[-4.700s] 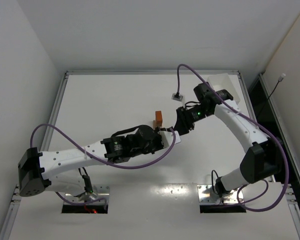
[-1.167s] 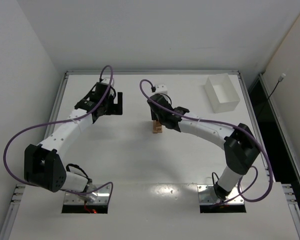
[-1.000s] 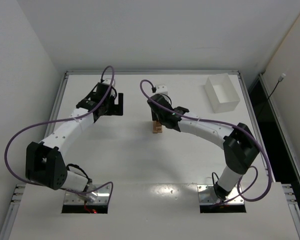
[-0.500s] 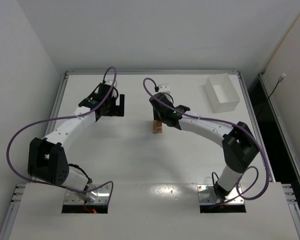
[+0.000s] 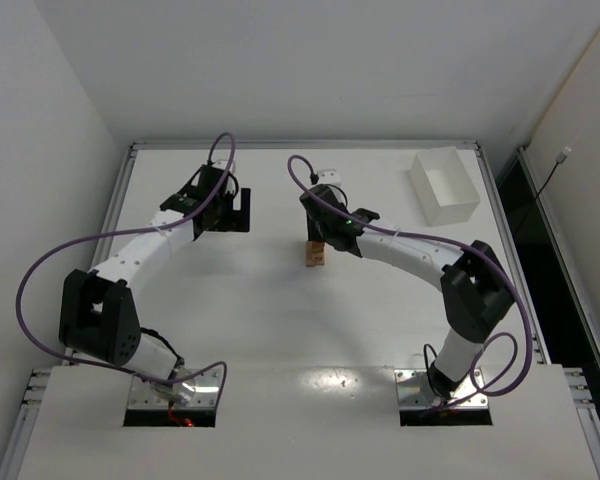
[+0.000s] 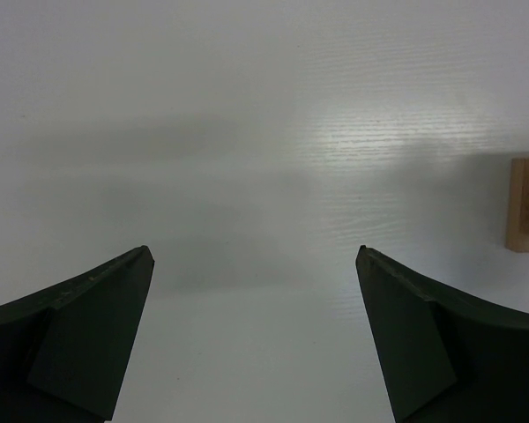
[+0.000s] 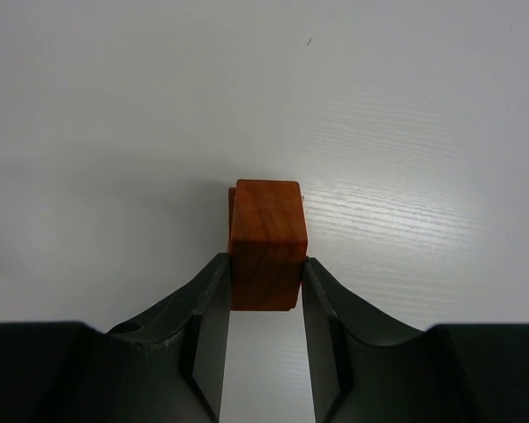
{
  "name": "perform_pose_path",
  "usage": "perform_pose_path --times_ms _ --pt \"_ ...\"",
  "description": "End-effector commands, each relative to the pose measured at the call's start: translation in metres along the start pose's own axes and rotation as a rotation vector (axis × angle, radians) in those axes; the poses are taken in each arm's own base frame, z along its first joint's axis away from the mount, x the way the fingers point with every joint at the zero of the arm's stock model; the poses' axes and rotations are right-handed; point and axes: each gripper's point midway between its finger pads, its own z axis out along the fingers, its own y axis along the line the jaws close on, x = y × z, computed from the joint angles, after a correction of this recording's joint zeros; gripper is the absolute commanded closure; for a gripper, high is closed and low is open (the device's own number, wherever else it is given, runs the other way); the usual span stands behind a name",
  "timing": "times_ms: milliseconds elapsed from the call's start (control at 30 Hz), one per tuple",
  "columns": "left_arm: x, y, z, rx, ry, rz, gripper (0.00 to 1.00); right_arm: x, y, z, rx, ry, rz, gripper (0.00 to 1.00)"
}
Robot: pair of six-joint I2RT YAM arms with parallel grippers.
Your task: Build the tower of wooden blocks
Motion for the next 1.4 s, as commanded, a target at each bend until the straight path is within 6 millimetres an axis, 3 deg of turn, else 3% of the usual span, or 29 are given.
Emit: perform_pose_path --times_ms 0,133,233,267,333,467,567,733,833,867,933,967,1000,1033,1100,1167,1200,1267,1300,1367 --pt "-0.024 -0.002 -0.004 0.015 -0.059 -0.042 0.0 -0.015 0.01 0.001 -0.036 -0.014 0.04 0.86" --pt "-0.023 0.001 0.0 0.006 -0.05 -0.047 0.0 -0.015 0.011 0.001 -0.044 -0.01 0.04 0.69" --pt "-0.023 0.001 0.0 0.006 -0.05 -0.047 0.0 -0.011 0.012 0.004 -0.048 0.002 0.027 0.48" --pt "-0.023 0.001 0.0 0.006 -0.05 -0.047 0.0 -0.011 0.012 0.004 -0.049 0.002 0.027 0.33" --pt "-0.023 0.001 0.0 0.006 -0.05 -0.047 0.0 -0.011 0.012 0.004 -0.049 0.002 0.027 0.23" --pt "-0.023 0.001 0.0 0.006 -0.05 -0.047 0.0 -0.014 0.013 0.004 -0.053 -0.008 0.023 0.09" --pt "-0.023 0.001 0.0 0.006 -0.05 -0.047 0.0 -0.025 0.018 -0.003 -0.072 -0.056 0.015 0.05" --pt "-0.021 0.0 -0.002 0.015 -0.048 -0.047 0.0 -0.051 0.035 -0.025 -0.201 -0.169 -0.06 0.0" --pt "-0.016 0.002 -0.004 0.015 -0.045 -0.046 0.0 -0.074 0.031 -0.054 -0.249 -0.253 -0.163 0.0" --pt "-0.016 0.002 -0.004 0.015 -0.045 -0.046 0.0 -0.078 0.024 -0.06 -0.248 -0.26 -0.188 0.0" --pt "-0.019 0.006 -0.007 -0.003 -0.06 -0.038 0.0 -0.106 0.005 -0.085 -0.207 -0.325 -0.236 0.0" --pt "-0.014 0.007 -0.006 -0.005 -0.05 -0.022 0.0 -0.106 -0.007 -0.09 -0.183 -0.304 -0.267 0.0" --pt "-0.014 0.007 -0.005 -0.006 -0.05 -0.01 0.0 -0.123 -0.027 -0.097 -0.143 -0.321 -0.301 0.0" --pt "-0.015 0.012 -0.005 -0.014 -0.05 -0.019 0.0 -0.126 -0.041 -0.1 -0.108 -0.309 -0.316 0.0" --pt "-0.01 0.021 0.004 -0.018 -0.021 -0.03 0.0 -0.115 -0.088 -0.094 -0.007 -0.209 -0.335 0.0" --pt "-0.006 0.023 0.011 0.0 0.006 -0.035 0.0 -0.103 -0.122 -0.088 0.041 -0.144 -0.349 0.0" --pt "0.0 0.029 0.019 -0.001 0.033 -0.038 0.0 -0.088 -0.157 -0.08 0.095 -0.086 -0.328 0.0" --pt "0.006 0.031 0.026 0.013 0.055 -0.05 0.0 -0.07 -0.183 -0.069 0.088 -0.028 -0.336 0.0" --pt "0.01 0.036 0.032 0.002 0.075 -0.057 0.0 -0.054 -0.21 -0.064 0.113 0.024 -0.306 0.0" --pt "0.01 0.037 0.037 -0.01 0.082 -0.056 0.0 -0.04 -0.223 -0.059 0.079 0.067 -0.274 0.0"
